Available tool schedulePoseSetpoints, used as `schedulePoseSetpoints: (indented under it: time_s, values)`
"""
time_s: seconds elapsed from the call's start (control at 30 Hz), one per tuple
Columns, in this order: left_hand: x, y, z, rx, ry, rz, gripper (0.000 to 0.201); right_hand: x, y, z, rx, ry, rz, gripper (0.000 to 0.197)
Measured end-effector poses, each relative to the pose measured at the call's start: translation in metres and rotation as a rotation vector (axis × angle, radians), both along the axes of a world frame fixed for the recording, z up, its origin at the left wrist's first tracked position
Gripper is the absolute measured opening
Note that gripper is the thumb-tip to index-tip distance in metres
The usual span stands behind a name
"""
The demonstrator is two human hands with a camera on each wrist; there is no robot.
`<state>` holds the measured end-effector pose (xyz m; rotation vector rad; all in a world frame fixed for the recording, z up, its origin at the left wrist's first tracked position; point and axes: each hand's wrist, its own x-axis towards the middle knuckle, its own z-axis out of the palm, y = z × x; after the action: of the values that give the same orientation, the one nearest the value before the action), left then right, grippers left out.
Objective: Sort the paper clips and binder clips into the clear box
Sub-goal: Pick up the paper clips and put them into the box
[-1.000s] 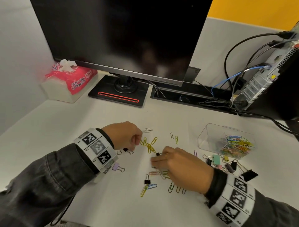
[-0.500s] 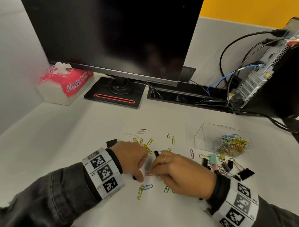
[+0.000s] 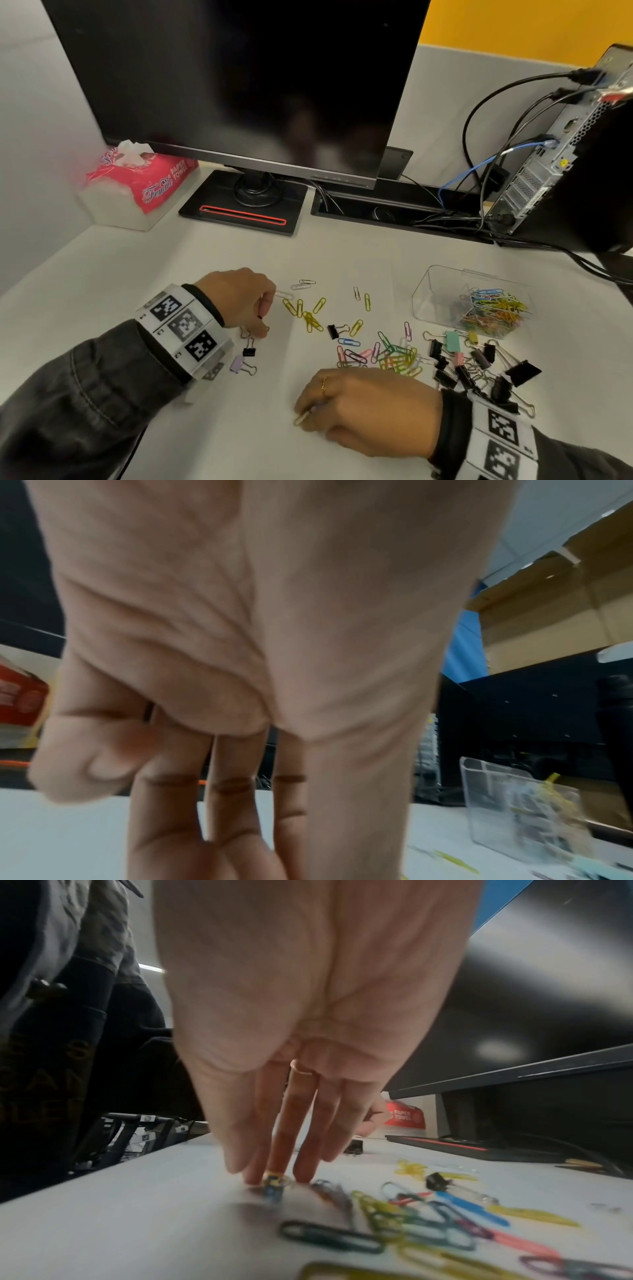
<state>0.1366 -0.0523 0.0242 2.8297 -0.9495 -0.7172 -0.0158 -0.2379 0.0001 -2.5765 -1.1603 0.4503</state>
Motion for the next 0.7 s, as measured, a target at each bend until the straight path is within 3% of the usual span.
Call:
schedulePoseSetpoints:
  time_s: [0.1,0.23,0.3,0.37,0.47,0.53,0.6,0.7]
  values:
    - [0.011,0.01,0.004,-0.001,-0.029,0.044,0.026,0.015,-0.008,0.013,-0.055,0.012,-0.053,0.022]
    - [0.022,0.021,0.011,-0.013,-0.058,0.086,0.023,0.071,-0.005,0.025,0.147,-0.057,-0.324,0.02]
    - [0.023,0.023,0.014,-0.017,-0.052,0.09,0.019,0.104,0.0,0.021,0.096,-0.075,-0.493,0.036]
    - [0.022,0.025,0.016,-0.026,-0.055,0.085,0.017,0.125,0.008,0.014,-0.103,0.059,-0.601,0.055]
    - [0.024,0.028,0.02,-0.042,-0.063,0.085,0.015,0.127,0.024,0.005,-0.375,0.167,-0.508,0.061]
    - [0.025,0.03,0.023,-0.046,-0.055,0.094,0.011,0.118,0.037,0.004,-0.542,0.057,-0.302,0.05]
    - [0.026,0.031,0.025,-0.053,-0.045,0.094,0.01,0.107,0.044,0.0,-0.527,-0.007,-0.22,0.045]
    - [0.026,0.031,0.026,-0.063,-0.026,0.083,0.008,0.083,0.041,-0.003,-0.451,0.028,-0.277,0.054]
